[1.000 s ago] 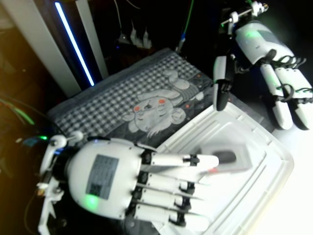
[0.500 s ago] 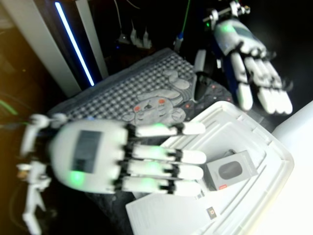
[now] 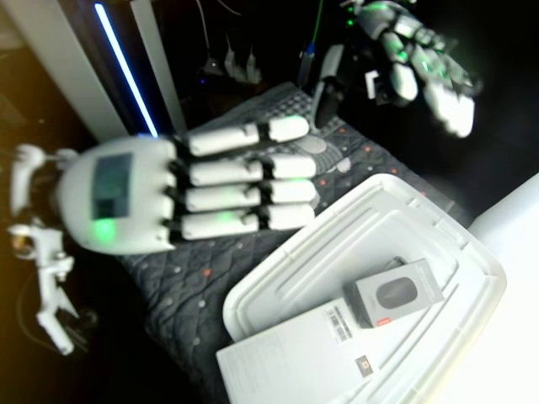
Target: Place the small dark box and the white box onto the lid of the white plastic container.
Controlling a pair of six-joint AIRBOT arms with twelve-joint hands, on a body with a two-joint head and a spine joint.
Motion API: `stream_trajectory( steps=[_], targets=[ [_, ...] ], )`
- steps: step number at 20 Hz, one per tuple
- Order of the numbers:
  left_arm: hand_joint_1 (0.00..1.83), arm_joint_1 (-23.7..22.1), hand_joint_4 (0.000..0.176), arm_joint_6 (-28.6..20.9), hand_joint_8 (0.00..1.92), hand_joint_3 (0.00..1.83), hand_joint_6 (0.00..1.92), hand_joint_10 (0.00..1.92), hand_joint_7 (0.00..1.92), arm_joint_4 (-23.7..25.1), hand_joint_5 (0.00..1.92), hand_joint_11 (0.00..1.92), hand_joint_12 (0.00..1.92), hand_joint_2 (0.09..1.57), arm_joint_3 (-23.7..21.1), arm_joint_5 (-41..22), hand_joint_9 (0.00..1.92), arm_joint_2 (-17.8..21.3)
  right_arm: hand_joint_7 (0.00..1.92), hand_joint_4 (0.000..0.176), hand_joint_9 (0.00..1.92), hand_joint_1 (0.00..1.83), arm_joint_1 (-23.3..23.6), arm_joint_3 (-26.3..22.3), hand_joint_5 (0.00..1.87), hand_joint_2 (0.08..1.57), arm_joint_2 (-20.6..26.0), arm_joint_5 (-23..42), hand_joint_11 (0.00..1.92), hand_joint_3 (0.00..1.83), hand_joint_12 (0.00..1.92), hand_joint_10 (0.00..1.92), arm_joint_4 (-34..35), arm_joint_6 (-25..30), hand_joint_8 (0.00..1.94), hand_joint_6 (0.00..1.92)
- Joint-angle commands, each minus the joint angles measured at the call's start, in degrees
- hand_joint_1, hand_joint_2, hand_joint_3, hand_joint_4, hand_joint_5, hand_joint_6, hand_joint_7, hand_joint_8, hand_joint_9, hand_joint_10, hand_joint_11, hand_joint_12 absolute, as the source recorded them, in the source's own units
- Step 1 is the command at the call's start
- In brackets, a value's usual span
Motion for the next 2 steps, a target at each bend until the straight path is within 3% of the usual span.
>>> stream_trajectory(
  steps=[1, 2],
  targets=[
    [0.72, 0.21, 0.112, -0.17, 1.08, 0.01, 0.00, 1.46, 0.30, -0.99, 0.00, 0.25, 1.53, 0.99, -0.28, -9.66, 0.14, 0.98, 0.00, 0.044, 0.00, 0.83, -0.23, 0.02, 0.00, 0.75, 0.89, 8.48, 0.00, 0.00, 0.00, 0.00, 3.11, 0.18, 0.00, 0.00],
    [0.88, 0.95, 0.000, -0.17, 0.21, 0.00, 0.00, 0.38, 0.06, -0.99, 0.00, 0.05, 0.80, 0.95, -0.93, -11.05, 0.03, 1.56, 0.00, 0.128, 0.00, 0.76, -0.86, -0.17, 0.00, 0.68, 0.96, 9.57, 0.00, 0.00, 0.00, 0.00, 3.45, 0.18, 0.00, 0.00]
  ],
)
